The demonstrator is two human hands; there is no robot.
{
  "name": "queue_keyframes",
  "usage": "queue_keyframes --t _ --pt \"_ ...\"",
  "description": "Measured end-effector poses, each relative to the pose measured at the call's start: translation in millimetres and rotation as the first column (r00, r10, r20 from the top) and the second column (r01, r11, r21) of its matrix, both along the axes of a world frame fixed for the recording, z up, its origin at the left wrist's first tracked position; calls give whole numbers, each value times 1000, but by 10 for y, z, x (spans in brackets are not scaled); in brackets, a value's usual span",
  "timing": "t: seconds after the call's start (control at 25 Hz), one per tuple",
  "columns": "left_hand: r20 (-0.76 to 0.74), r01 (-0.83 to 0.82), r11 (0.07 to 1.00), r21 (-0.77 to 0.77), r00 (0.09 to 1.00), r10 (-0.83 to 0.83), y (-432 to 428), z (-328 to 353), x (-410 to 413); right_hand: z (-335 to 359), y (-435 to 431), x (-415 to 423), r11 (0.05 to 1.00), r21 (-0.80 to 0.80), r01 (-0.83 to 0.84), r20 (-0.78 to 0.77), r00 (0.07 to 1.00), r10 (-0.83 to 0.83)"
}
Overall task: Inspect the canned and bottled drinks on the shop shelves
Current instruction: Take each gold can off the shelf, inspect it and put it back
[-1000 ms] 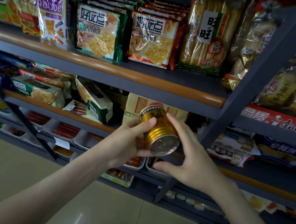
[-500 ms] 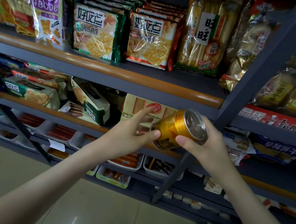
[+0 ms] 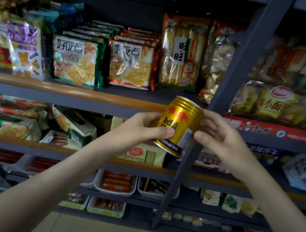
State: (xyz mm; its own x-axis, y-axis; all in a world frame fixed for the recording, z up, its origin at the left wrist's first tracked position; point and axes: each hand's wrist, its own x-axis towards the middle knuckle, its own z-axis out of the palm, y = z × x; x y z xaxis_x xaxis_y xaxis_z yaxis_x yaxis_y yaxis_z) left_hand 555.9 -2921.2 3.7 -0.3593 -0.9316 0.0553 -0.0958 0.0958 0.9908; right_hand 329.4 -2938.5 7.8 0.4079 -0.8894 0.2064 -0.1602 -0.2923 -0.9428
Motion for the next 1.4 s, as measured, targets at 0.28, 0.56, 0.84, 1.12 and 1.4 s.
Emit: queue_keyframes --t 0.28,0.56,0.84,1.12,1.4 --pt "104 54 893 -447 994 -8 -197 1107 -670 1487 -94 -728 919 -383 -95 -272 962 -14" --pt "148 -28 495 -869 938 313 -465 2243 -1522 2899 -325 -1521 771 -583 -256 -351 935 45" --pt "-82 74 -149 -986 564 822 -1035 2290 -1571 3395 -1090 -1628 747 -619 -241 -376 927 -12" --pt "-14 381 -161 -910 360 933 -1199 2226 -1406 3509 -1671 -1430 755 -623 -207 -600 746 -290" --pt "-6 414 -173 -893 375 927 -1233 2208 -1319 3498 -1818 -1232 803 -528 -277 -800 479 -361"
